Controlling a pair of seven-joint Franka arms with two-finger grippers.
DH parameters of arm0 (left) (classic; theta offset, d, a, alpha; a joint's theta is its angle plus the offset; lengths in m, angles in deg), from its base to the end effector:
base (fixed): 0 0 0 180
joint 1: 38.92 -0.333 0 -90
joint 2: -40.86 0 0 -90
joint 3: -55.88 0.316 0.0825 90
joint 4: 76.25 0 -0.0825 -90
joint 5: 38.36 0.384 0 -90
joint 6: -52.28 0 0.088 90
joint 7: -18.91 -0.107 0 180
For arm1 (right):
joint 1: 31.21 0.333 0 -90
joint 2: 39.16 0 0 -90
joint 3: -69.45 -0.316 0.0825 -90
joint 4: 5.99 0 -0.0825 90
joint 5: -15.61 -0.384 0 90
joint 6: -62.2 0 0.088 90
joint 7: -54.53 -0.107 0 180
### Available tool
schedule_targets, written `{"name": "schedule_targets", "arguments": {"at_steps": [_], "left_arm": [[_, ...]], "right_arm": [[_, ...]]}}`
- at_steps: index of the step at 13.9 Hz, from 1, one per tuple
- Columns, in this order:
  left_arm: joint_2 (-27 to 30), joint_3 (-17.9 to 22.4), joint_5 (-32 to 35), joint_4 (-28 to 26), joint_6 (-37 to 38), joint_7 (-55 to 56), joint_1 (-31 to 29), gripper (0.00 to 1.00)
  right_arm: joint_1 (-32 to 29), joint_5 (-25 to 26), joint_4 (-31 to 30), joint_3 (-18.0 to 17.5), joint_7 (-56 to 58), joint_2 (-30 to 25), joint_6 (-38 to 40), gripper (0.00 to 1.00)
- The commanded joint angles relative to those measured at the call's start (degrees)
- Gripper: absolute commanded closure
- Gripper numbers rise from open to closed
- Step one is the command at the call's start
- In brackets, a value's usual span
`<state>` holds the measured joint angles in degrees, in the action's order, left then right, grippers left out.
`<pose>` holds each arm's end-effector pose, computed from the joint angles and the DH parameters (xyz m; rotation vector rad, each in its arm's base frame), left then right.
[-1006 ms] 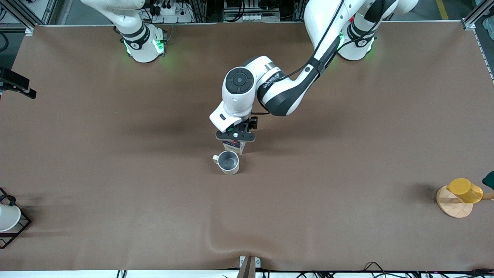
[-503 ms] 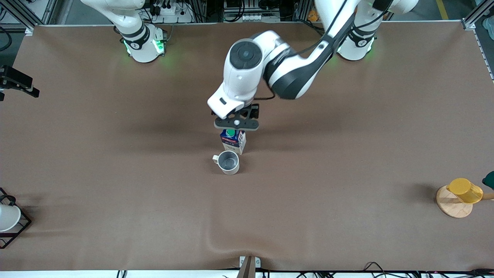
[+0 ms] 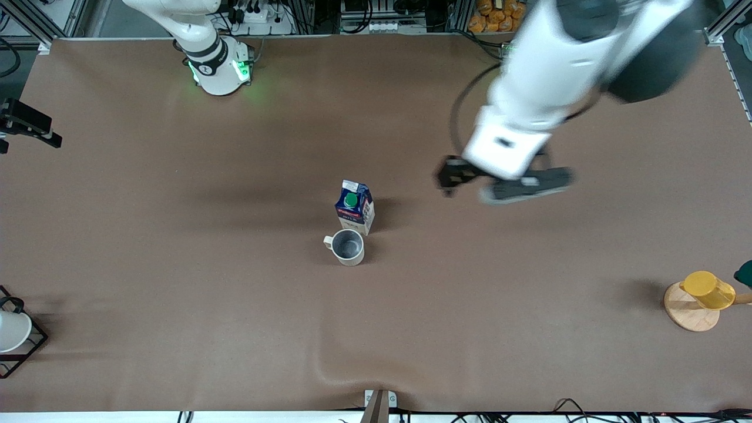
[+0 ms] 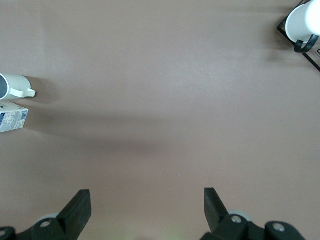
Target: Place milk next to cup
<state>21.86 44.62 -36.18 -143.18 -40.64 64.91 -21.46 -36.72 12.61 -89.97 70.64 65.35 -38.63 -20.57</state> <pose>0.5897 -0.2898 0.6221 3.0034 0.4795 0.1320 0.5415 -0.0574 0.6576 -3.0832 -0.1199 0.0341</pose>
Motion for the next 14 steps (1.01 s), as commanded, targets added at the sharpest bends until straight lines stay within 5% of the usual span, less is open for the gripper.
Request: {"name": "schedule_targets", "arguments": {"at_steps": [1, 9, 14], "left_arm": [[4.4, -0.4, 1.3, -2.9, 3.1, -0.2, -5.9, 0.00], [11.1, -0.6, 1.1, -4.2, 12.7, -18.1, -22.8, 0.00], [20.4, 1.4, 0.3, -14.1, 12.0, -29.6, -24.1, 0.00]], "right_arm": [[0.2, -0.5, -1.9, 0.1, 0.3, -1.8, -0.7, 0.00], [0.9, 1.6, -2.0, -0.2, -4.0, -2.0, -1.3, 0.00], [0.9, 1.2, -2.3, -0.1, -4.2, -1.9, -1.2, 0.00]]}}
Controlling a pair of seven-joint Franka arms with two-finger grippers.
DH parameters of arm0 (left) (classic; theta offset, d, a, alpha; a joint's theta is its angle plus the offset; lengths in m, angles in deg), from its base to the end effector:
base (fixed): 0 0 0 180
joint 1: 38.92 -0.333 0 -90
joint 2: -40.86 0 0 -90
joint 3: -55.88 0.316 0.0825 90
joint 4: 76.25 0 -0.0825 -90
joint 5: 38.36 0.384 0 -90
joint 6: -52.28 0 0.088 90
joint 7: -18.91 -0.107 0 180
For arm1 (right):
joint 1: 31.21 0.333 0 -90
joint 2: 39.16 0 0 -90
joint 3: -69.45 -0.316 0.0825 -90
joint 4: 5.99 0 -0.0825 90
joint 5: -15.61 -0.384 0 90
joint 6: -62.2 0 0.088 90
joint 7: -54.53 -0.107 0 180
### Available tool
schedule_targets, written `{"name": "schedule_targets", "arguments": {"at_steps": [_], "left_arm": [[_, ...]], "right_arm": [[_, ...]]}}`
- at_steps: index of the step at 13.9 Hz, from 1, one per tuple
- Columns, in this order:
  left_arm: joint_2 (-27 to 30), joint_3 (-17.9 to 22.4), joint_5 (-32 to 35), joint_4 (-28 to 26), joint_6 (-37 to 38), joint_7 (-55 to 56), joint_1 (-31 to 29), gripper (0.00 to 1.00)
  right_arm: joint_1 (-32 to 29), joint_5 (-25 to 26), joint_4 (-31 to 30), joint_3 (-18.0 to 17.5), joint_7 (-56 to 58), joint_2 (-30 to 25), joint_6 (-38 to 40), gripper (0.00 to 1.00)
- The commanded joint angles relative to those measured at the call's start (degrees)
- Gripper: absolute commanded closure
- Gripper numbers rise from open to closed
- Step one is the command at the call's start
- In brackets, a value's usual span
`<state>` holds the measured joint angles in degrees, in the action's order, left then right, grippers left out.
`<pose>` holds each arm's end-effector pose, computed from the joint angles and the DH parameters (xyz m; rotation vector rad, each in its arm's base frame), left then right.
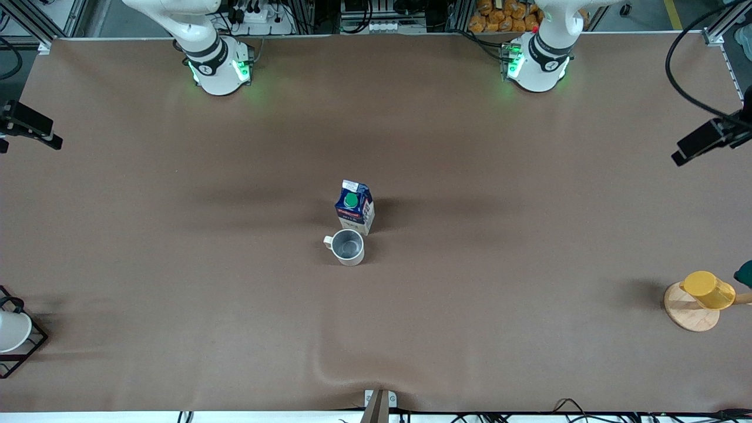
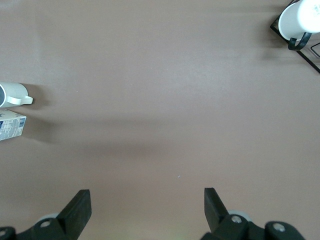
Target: Place milk next to cup
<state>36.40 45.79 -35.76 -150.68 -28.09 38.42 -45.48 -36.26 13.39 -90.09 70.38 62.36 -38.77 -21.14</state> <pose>0.5576 -0.0237 0.6926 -3.0840 -0.4469 -0.0508 0.5423 -0.0522 0.6588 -3.1004 -0.0564 0.0237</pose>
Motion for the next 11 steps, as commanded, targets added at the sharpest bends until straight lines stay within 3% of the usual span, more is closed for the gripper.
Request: {"name": "schedule_targets", "arguments": {"at_steps": [1, 6, 11], "left_arm": [[7.3, 0.2, -0.4, -8.6, -1.2, -3.3, 0.0, 0.00], [7.8, 1.3, -1.0, -9.2, -1.5, -11.7, 0.4, 0.00], [7.9, 1.7, -1.0, -9.0, -0.9, -11.7, 2.2, 0.00]], "right_arm": [[0.6, 0.4, -2.2, 0.0, -1.2, -1.8, -0.7, 0.00], [0.7, 0.4, -2.1, 0.0, -1.3, -1.7, -0.8, 0.00], [0.7, 0.4, -2.2, 0.0, -1.3, -1.6, -0.4, 0.00]]}}
